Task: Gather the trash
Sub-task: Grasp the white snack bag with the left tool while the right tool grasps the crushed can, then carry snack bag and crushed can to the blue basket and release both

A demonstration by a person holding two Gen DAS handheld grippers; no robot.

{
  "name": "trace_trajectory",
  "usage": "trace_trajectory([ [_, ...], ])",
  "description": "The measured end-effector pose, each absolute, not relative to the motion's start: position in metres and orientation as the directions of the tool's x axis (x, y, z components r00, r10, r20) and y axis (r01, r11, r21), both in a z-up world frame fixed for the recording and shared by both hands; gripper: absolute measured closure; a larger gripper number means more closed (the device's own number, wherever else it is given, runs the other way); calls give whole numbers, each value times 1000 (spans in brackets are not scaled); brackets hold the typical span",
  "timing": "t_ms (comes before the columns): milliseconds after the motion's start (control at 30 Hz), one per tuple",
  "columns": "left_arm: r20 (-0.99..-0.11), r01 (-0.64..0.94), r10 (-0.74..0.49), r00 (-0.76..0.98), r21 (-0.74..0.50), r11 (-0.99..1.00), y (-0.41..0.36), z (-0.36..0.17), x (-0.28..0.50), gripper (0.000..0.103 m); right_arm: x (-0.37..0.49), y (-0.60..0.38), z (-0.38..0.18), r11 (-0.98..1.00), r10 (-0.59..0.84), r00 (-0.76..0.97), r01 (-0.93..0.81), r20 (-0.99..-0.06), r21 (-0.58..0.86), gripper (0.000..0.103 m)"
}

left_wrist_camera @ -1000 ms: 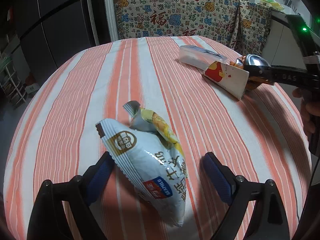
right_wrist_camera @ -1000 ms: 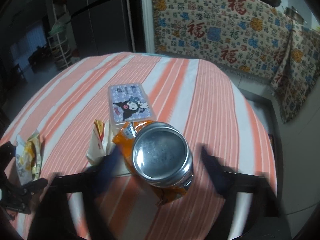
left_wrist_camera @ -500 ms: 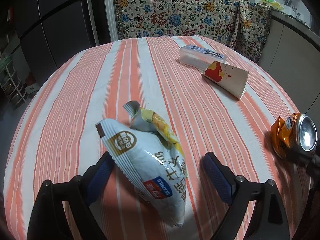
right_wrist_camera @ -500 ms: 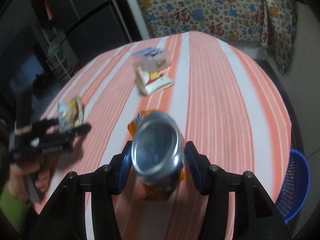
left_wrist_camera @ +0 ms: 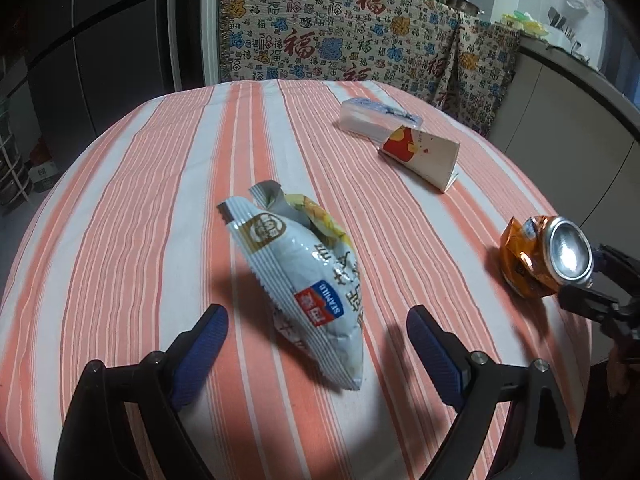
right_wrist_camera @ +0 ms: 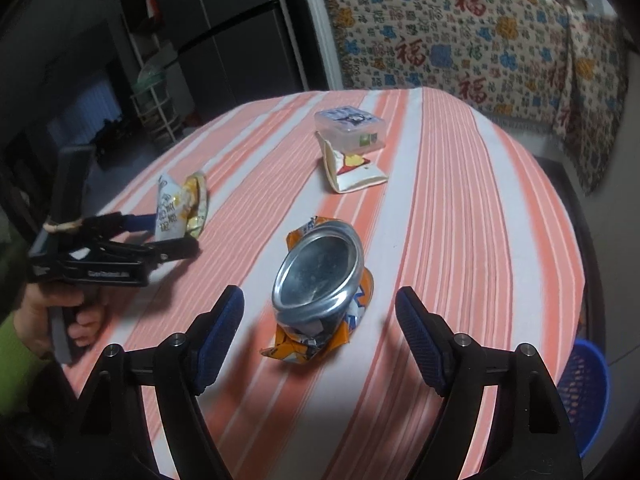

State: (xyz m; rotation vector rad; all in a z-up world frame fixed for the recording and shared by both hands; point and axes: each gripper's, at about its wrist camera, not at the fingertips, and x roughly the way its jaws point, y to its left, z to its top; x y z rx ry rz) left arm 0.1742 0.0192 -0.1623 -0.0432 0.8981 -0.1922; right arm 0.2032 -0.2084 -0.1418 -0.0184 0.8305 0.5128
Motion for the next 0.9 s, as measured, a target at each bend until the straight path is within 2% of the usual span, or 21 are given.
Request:
trace_trajectory([
  [200, -764, 149, -187, 618, -120, 982, 23, -156, 175, 11, 211, -205, -143, 892, 401, 588, -427, -703, 152, 24],
  [233, -762, 149, -180, 622, -110, 983, 22, -154, 176, 15, 211, -204, -142, 892, 401, 586, -425, -704, 153, 26],
  [267, -760, 149, -177, 625, -107, 983, 21, -152, 176, 23, 213, -203, -143, 891, 402, 577, -426, -710, 158, 35],
  [300, -761, 148, -178, 624, -108, 983, 21, -151, 178, 28, 214, -203, -144, 889, 405, 566, -427, -718, 165, 55],
  [333, -764, 146, -181, 619, -115, 983, 21, -151, 180, 41, 216, -203, -145, 890, 405, 551, -421, -729, 176, 66],
  [367, -768, 145, -187, 612, -124, 982, 21, -151, 183, 65, 216, -204, -145, 892, 406, 548, -414, -731, 184, 66],
  [400, -773, 144, -194, 604, -134, 981, 22, -153, 185, 70, 216, -205, -145, 891, 411, 546, -410, -730, 195, 66],
  [567, -764, 155, -231, 603, -171, 973, 17, -149, 179, 76, 212, -215, -137, 888, 437, 558, -392, -705, 241, 66],
  [900, -746, 291, -335, 576, -196, 936, -46, -135, 158, 77, 208, -249, -129, 879, 476, 579, -321, -661, 352, 66],
])
